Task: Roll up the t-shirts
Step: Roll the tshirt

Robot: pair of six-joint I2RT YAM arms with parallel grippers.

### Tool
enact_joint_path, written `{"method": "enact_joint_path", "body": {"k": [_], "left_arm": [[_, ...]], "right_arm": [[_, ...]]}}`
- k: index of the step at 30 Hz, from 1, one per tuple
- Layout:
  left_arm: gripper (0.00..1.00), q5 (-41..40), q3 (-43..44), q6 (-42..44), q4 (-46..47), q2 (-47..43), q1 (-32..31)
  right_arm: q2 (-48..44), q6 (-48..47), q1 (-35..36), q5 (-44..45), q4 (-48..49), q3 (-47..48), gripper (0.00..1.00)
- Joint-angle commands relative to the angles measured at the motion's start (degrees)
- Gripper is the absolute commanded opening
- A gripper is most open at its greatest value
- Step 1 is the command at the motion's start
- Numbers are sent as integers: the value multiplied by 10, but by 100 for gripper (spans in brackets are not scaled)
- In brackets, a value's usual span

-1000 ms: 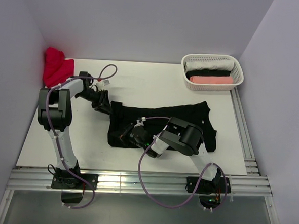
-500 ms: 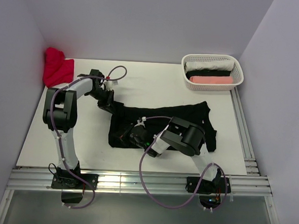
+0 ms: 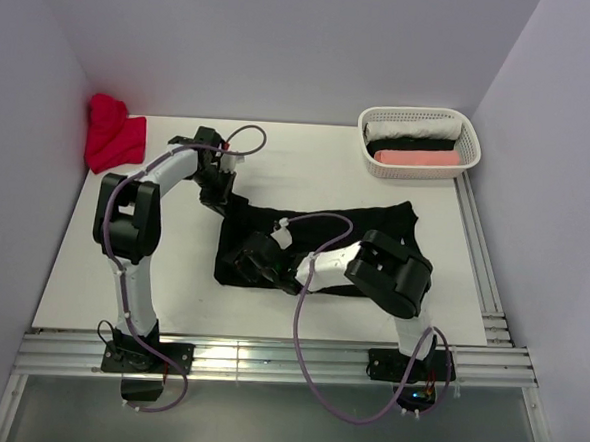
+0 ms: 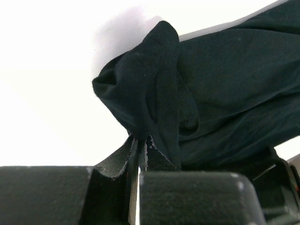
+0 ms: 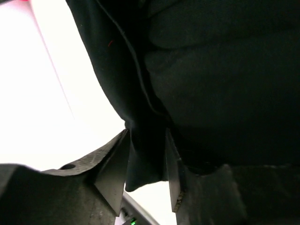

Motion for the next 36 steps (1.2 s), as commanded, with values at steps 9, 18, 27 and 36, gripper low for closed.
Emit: {"method": "enact_joint_path", "body": {"k": [9,18,27,36], "left_arm": [[2,-56,33,-21,-8,11,-34],[2,-63,44,-32,-15,14,-49],[2,-65,52,-38,-21,14,-55],[2,-60,52,-39,-21,14,-61]], "right_arm": [[-60,-75,46,170,-355,150,48],[44,-149,54,265,-535,367,50],[149,-172,46,299,-635,509,52],[175,-184,31,291,-641,517,50]]}}
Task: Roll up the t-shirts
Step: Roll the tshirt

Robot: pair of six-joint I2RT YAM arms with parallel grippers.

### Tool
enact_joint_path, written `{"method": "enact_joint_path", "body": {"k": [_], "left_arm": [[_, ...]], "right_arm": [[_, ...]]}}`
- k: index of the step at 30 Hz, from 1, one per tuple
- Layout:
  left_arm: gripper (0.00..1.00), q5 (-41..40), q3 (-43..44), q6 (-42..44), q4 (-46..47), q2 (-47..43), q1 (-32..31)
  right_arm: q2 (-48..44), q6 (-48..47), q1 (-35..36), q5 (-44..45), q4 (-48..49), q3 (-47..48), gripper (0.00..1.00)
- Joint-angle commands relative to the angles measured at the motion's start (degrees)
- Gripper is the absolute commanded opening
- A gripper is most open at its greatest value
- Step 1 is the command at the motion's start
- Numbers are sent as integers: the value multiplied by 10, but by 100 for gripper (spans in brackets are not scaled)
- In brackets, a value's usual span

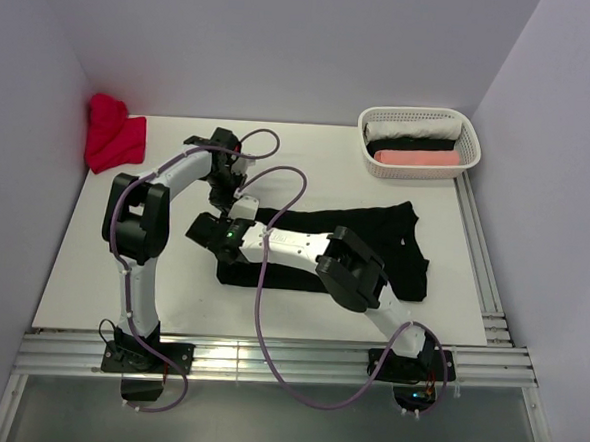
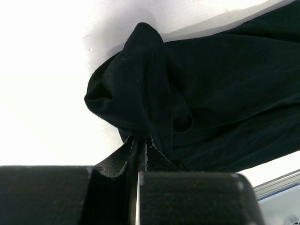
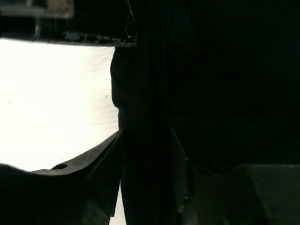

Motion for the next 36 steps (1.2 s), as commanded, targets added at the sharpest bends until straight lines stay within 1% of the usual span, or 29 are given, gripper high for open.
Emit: {"method": "enact_joint_path", "body": {"k": [1,3,4,8,13,14,16,17,18,20,21,23,25,26,30,33,36], "left_arm": [[2,7,22,-9,-6,2,-8],[3,7,22,-8,-6,3,-9],[3,8,21,-7,-6,2,-9],[7,10,20,-4,-5,0,-9],[12,25,42,14,-24,-1,-9],[16,28,47,17,-27,-3,-8],[23,37,60,26,-37,-9,-4],[30,41,65,30,-41,-11,-4],[34,46,70,33,-45,-16,0],[43,67,76,33,-52,-22,6],[49,75,78,53,-55,-27,13],[55,96,79,65,-60,-31,22],[57,111,72,73,-61,-37,40],[57,138,68,75,-61,-39,46],[58,197,37,89,-55,-31,81],[57,228,1,93,-41,-15,90],[55,256,-25,82,-19,5,99]], "right_arm": [[6,-5,-9,31,-17,19,48],[1,-3,-9,29,-9,5,38],[-4,3,-10,27,-8,1,30],[-32,4,-16,4,31,-49,19],[-87,0,-33,-40,138,-154,16],[-94,3,-37,-46,153,-168,15],[-116,7,-48,-74,204,-218,15],[-123,11,-52,-84,223,-236,14],[-130,13,-57,-94,262,-270,14],[-144,22,-68,-123,296,-301,13],[-148,25,-71,-131,329,-327,12],[-157,34,-81,-156,361,-350,10],[-161,41,-86,-175,414,-386,10],[-162,50,-91,-192,430,-397,10],[-153,74,-102,-229,519,-446,9],[-144,94,-107,-251,565,-468,9],[-134,107,-108,-259,589,-480,9]]}}
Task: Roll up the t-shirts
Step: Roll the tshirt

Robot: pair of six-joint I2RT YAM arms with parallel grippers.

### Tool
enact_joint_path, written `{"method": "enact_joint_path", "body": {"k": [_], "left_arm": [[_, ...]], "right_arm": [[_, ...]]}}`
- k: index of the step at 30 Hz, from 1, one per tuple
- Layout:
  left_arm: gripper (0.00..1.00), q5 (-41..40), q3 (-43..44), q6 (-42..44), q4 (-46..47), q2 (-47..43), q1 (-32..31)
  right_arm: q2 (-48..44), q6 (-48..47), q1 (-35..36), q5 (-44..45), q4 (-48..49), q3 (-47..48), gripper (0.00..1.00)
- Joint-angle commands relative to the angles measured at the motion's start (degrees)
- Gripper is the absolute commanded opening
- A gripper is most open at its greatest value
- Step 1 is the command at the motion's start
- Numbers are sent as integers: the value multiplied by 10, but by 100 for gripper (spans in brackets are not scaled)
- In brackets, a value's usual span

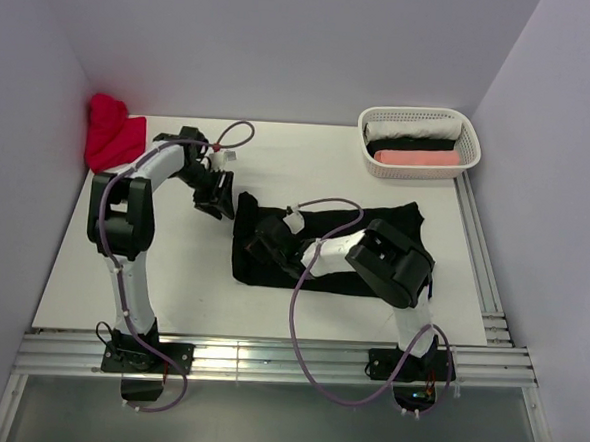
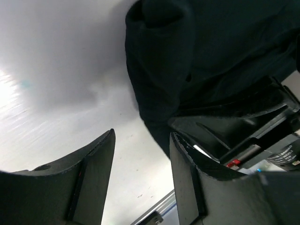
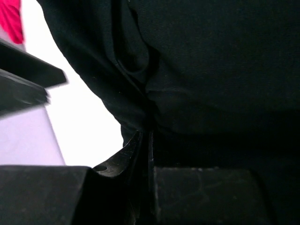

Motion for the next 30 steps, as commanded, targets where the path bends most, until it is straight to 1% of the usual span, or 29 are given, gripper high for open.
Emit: {"method": "enact_joint_path", "body": {"k": [1,7,8,13,15,19,22,23,24,25,26,27,28,29,30], "left_arm": [[55,72,-27,-3,33,14,1],[56,97,-41,-32,74,53,3],[56,97,-43,-54,86,63,3],[55,112,-58,-96,130,75,3],[54,128,-55,-106,142,82,3],[50,133,-43,-114,147,91,-6],[41,115,-32,-114,141,94,-15],[32,112,-28,-115,138,95,-17],[26,103,-25,-116,137,94,-18],[21,94,-25,-118,133,94,-19],[10,83,-26,-117,131,86,-19],[7,73,-27,-116,131,81,-23],[3,49,-30,-115,129,75,-26],[1,37,-31,-114,129,65,-31],[1,15,-35,-112,129,59,-34]], "right_arm": [[27,22,-4,-30,32,-23,9],[33,41,-7,-44,75,-52,8],[32,45,-8,-44,79,-59,8],[30,46,-10,-47,92,-70,8],[30,45,-10,-48,94,-72,8],[33,40,-10,-51,97,-73,8],[29,19,-8,-44,72,-62,7],[27,12,-7,-40,45,-50,8],[20,6,-6,-29,29,-44,9],[16,-5,-4,-20,13,-38,15],[11,-10,-2,-12,-5,-25,19],[1,-15,0,-3,-46,-17,24],[-5,-18,4,23,-70,0,35],[-11,-21,8,38,-121,9,40],[-22,-22,10,54,-148,18,45]]}}
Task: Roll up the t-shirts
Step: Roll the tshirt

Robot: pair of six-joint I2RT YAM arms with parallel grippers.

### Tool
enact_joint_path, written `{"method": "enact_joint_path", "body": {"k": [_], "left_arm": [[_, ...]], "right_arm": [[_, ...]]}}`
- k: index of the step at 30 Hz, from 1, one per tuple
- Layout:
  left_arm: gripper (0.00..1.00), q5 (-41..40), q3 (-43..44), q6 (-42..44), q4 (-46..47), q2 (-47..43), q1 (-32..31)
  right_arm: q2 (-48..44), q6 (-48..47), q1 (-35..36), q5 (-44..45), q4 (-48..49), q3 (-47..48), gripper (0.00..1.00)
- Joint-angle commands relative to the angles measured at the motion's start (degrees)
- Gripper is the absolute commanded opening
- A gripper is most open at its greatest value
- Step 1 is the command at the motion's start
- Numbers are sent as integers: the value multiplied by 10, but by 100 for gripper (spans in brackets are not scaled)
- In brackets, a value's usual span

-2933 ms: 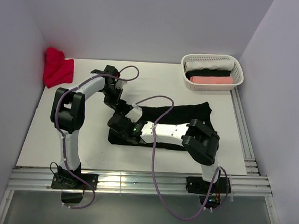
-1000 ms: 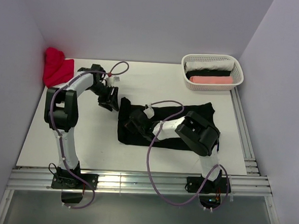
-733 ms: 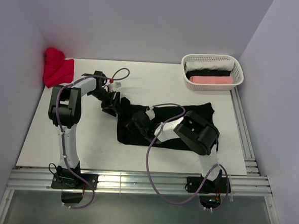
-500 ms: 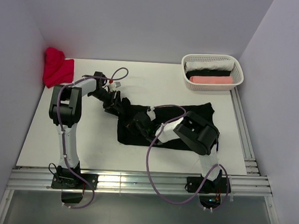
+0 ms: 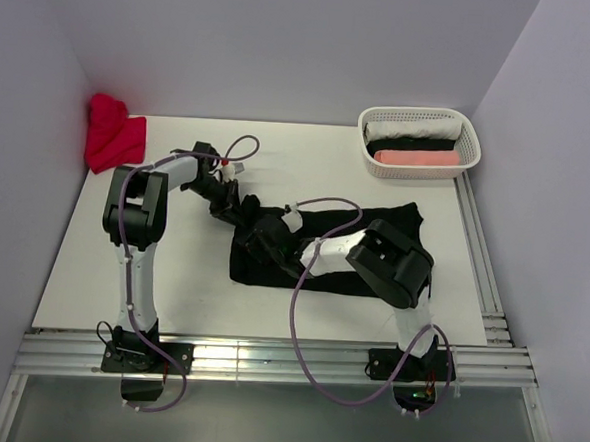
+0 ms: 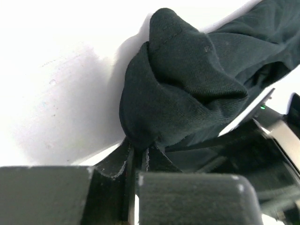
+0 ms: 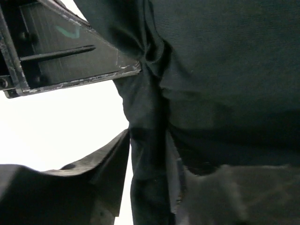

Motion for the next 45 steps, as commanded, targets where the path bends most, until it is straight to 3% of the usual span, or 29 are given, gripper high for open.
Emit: {"method": "enact_joint_path", "body": {"k": [1,5,13,19,30,45], "left_arm": [[0,-97,4,11,12,-29,-18],[0,-136,-4,21,9,-50,-34],[0,-161,-2,28,0,-64,-42],[0,-172,-1,26,-4,-63,-49],[0,-179,11,24,-13,-57,-56],[0,-186,16,26,-18,-51,-56]], "right_arm": [[-29,-37,20,91,-195,43,47],[-52,-34,46,160,-327,88,49],[-76,-34,79,215,-447,159,48],[-84,-64,106,248,-455,194,41],[34,-115,113,250,-510,341,36],[69,-83,137,223,-510,308,38]]}}
